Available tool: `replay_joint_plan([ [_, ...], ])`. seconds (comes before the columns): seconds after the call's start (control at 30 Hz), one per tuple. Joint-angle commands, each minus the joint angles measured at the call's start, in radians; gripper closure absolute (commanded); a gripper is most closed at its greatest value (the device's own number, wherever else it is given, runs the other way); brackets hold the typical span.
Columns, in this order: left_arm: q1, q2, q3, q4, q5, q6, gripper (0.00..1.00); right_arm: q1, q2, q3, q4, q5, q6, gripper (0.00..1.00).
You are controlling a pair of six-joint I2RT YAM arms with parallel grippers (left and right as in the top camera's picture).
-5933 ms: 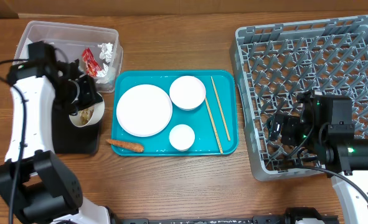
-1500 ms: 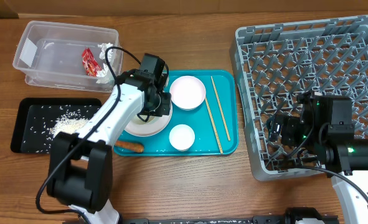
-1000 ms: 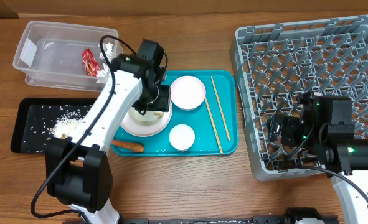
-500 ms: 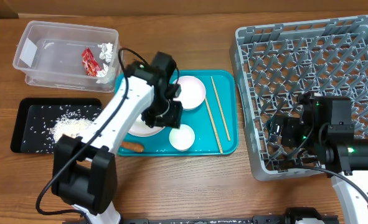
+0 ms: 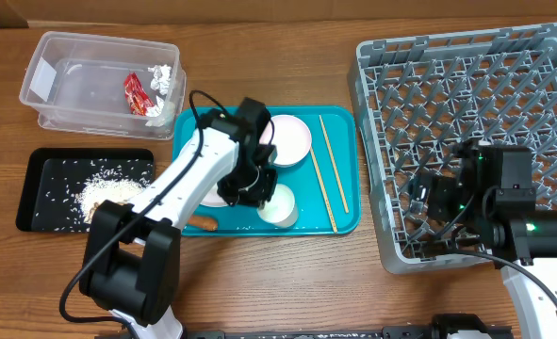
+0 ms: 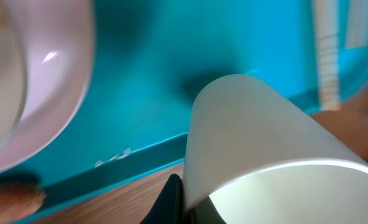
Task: Sort waste into correct bins and load items into the dishwasher
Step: 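Grasp the white cup with the left gripper and lift it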
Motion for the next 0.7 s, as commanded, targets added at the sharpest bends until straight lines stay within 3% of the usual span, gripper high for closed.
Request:
replay_joint_plan([
  [0.0,0.066,-0.014,0.079,0.027,0.332,0.146,0.96,-0.011,-0.002,0.029,0.041,0.243,0.18,0.0],
  [0.1,0.127,-0.012,0.077,0.1,0.636,0.179,0.96,-0.026,0.011,0.029,0.132,0.137,0.136,0.0],
  [0.2,0.182,-0.01,0.076,0.209,0.909,0.178,0.96,-0.026,0.058,0.029,0.251,-0.328,-0.117,0.0],
  [0.3,0.203,-0.01,0.076,0.288,1.051,0.172,0.96,-0.026,0.122,0.029,0.295,-0.747,-0.303,0.0],
  [0.47,0.202,-0.01,0.076,0.34,1.07,0.12,0.96,-0.023,0.228,0.029,0.344,-1.197,-0.441,0.0],
  [0.67,0.154,-0.01,0.076,0.347,1.092,0.121,0.96,-0.023,0.336,0.029,0.442,-1.33,-0.441,0.0],
])
